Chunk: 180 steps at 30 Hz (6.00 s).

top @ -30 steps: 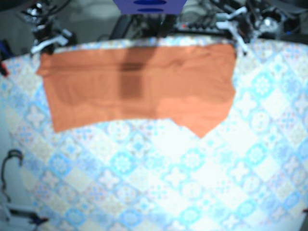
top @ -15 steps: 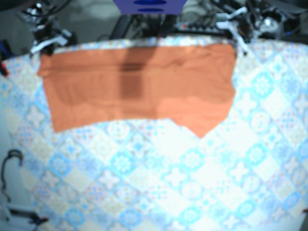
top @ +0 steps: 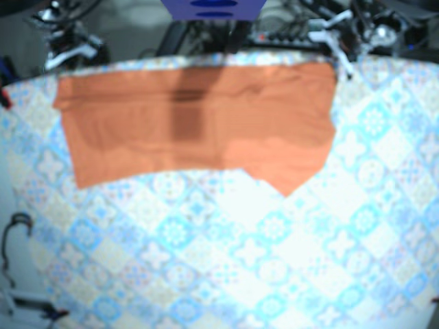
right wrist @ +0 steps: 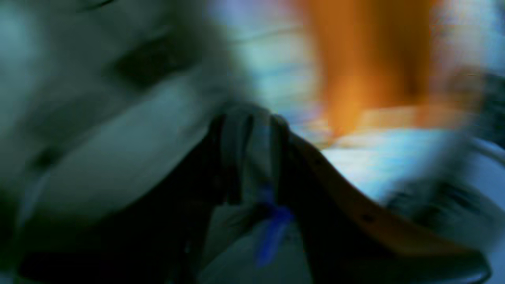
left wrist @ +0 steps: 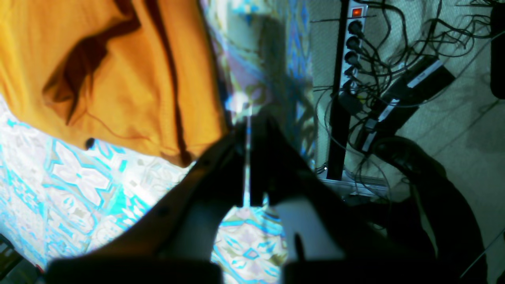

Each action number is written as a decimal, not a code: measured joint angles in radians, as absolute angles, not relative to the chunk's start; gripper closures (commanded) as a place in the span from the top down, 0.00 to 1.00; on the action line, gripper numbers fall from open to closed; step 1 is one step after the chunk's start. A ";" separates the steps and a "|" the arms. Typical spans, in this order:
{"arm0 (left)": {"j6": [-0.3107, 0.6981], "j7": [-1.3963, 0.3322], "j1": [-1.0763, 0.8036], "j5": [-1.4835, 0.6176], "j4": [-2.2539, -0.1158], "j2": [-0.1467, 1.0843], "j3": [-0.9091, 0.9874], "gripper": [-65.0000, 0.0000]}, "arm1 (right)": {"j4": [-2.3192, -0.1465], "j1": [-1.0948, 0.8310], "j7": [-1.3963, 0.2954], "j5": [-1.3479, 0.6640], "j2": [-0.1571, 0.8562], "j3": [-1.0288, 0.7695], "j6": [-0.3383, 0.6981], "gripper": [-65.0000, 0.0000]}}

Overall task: Fold the T-shirt properly
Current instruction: 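Move both grippers down to the shirt's side edges near the hem, then grasp the hem corners with both grippers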

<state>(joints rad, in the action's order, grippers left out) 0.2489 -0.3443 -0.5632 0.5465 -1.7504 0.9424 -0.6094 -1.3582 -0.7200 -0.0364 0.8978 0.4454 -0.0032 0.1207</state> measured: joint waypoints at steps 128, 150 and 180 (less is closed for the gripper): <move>0.551 -0.845 0.514 -0.789 -0.443 0.266 -0.006 0.00 | -0.995 0.167 -0.751 -0.506 0.447 -0.453 0.567 0.24; 0.546 -0.845 0.513 -0.785 -0.449 0.305 -0.005 0.00 | -0.734 0.317 -0.694 -0.503 0.400 -0.321 0.568 0.48; 0.546 -0.844 0.512 -0.785 -0.449 0.305 -0.005 0.00 | -0.719 0.318 -0.633 -0.503 0.363 -0.304 0.571 0.48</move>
<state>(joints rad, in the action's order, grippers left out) 0.5465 -0.8440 0.5121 -0.7853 -0.4492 0.3050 -0.0051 -0.7193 0.3183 -0.6331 -0.5026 0.3634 -0.3038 0.5713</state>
